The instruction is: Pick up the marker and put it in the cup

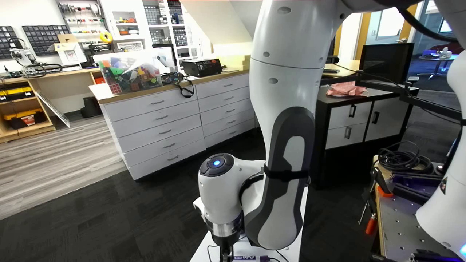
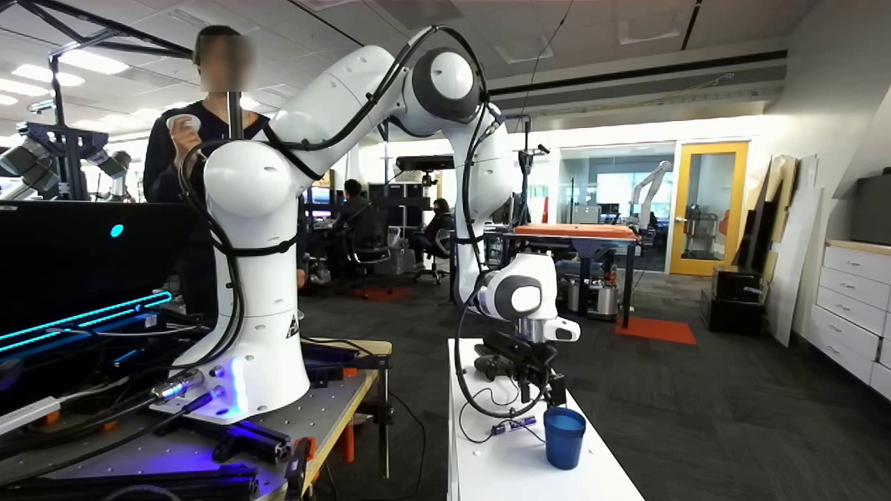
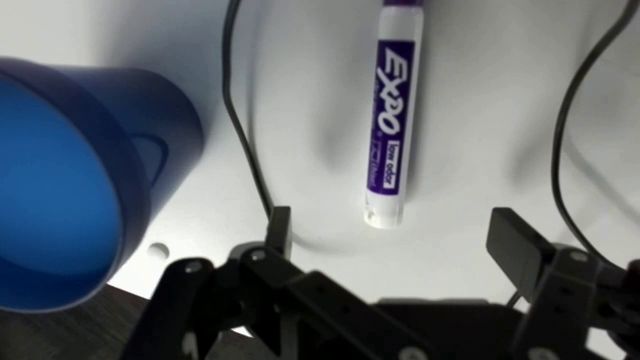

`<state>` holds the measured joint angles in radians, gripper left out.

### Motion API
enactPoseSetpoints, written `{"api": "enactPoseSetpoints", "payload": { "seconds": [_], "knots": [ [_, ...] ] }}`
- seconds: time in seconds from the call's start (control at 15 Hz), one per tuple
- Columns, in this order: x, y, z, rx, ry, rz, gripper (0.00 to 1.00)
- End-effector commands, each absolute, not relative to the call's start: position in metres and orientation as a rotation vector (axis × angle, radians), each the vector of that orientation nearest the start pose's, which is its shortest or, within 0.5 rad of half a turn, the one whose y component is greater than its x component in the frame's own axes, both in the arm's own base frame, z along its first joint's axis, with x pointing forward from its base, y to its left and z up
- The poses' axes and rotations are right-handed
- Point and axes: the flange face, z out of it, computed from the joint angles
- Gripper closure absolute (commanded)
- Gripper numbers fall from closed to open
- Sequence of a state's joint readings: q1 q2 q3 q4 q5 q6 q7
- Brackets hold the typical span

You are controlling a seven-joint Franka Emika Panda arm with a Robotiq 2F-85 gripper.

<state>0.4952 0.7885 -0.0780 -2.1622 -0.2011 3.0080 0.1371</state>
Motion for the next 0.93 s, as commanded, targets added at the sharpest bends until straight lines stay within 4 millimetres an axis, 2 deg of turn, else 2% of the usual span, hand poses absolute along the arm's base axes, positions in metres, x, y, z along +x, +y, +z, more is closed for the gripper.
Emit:
{"api": "enactPoseSetpoints", "payload": {
  "seconds": [0.0, 0.87],
  "knots": [
    [0.478, 0.228, 0.037, -3.088, -0.758, -0.161, 0.0],
    [0.468, 0.228, 0.032, -3.095, -0.688, -0.112, 0.0]
  ]
}}
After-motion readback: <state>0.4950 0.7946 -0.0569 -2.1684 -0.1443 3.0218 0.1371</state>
